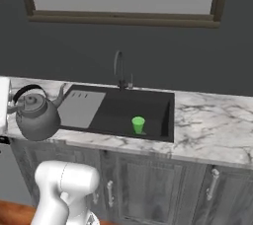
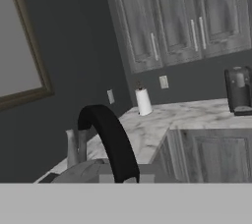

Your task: Open the cabinet, pick the kettle from the cabinet, and place it in the sink.

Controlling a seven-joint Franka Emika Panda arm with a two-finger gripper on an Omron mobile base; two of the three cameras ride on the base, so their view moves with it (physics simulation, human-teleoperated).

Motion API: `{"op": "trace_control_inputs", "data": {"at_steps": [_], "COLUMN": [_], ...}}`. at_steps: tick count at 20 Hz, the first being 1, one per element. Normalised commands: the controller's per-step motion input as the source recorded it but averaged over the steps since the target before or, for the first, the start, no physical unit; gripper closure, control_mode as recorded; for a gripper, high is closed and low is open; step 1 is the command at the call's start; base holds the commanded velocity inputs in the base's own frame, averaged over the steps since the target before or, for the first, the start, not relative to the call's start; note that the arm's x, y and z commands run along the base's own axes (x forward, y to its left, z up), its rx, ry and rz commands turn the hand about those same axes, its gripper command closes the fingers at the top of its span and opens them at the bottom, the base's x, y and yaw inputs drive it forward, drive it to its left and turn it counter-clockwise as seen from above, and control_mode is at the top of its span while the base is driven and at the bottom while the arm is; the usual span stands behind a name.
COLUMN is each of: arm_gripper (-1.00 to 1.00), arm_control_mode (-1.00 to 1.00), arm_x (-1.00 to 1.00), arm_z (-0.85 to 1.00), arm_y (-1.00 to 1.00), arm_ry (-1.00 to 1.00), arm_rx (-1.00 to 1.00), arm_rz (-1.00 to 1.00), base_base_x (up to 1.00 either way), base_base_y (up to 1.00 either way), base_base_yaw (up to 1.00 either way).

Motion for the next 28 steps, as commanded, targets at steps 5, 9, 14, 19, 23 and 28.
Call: {"op": "trace_control_inputs", "data": {"at_steps": [5, 9, 14, 19, 23, 28], "arm_gripper": [1.00, 1.00, 1.00, 1.00, 1.00, 1.00], "arm_control_mode": [1.00, 1.00, 1.00, 1.00, 1.00, 1.00], "arm_x": [0.00, 0.00, 0.00, 0.00, 0.00, 0.00], "arm_z": [0.00, 0.00, 0.00, 0.00, 0.00, 0.00], "arm_y": [0.00, 0.00, 0.00, 0.00, 0.00, 0.00], "arm_ry": [0.00, 0.00, 0.00, 0.00, 0.00, 0.00], "arm_rx": [0.00, 0.00, 0.00, 0.00, 0.00, 0.00], "arm_rz": [0.00, 0.00, 0.00, 0.00, 0.00, 0.00], "base_base_x": [0.43, 0.34, 0.15, 0.23, 0.22, 0.08], "base_base_y": [-0.46, -0.35, -0.18, -0.14, -0.16, -0.08], "base_base_yaw": [0.00, 0.00, 0.00, 0.00, 0.00, 0.00]}}
